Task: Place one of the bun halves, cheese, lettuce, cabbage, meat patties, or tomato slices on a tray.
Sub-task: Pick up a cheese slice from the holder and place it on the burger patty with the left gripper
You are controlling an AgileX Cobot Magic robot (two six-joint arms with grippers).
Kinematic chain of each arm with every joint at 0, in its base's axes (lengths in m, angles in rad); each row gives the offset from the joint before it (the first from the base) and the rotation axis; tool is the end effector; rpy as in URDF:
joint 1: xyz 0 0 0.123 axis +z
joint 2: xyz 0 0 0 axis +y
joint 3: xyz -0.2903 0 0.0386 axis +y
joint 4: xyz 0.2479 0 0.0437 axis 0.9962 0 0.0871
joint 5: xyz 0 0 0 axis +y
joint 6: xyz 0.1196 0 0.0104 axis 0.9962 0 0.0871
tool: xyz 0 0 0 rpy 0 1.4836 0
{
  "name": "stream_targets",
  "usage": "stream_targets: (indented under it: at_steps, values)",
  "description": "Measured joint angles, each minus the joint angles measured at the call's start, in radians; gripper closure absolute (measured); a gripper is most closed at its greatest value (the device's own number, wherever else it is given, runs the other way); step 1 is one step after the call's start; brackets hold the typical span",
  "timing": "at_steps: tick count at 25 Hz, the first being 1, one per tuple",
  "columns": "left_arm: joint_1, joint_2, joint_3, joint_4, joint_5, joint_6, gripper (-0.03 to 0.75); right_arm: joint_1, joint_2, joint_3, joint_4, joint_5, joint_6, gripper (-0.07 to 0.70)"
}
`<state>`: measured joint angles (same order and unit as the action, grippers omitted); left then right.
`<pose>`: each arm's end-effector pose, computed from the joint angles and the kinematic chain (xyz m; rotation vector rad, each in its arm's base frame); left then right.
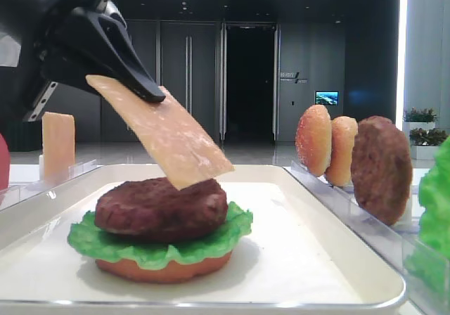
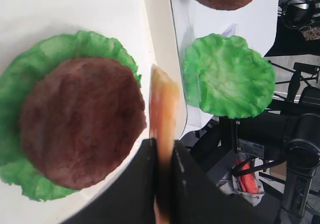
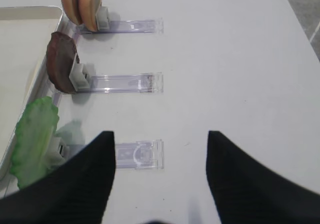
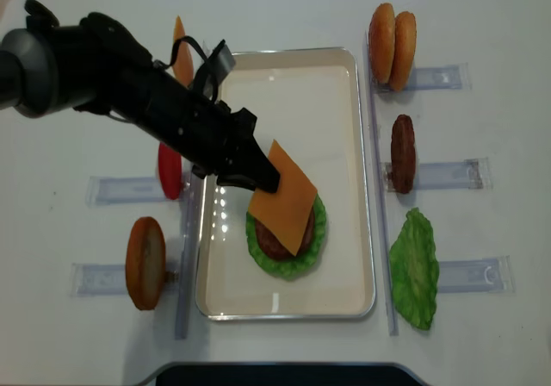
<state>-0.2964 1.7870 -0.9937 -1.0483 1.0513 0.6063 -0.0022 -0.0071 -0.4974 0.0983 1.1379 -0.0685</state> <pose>0.2764 -0.1789 0.1740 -0.3636 -2.8019 1.2963 0.0076 0.0107 0.2557 -0.0795 2.1122 0.0768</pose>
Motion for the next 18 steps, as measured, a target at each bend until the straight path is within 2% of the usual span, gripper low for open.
stream_targets:
  at_steps: [18]
  values:
    - [0.0,0.054,0.0,0.009,0.006,0.018,0.682,0.0,0.0,0.0,0.0,0.0,0.0,0.216]
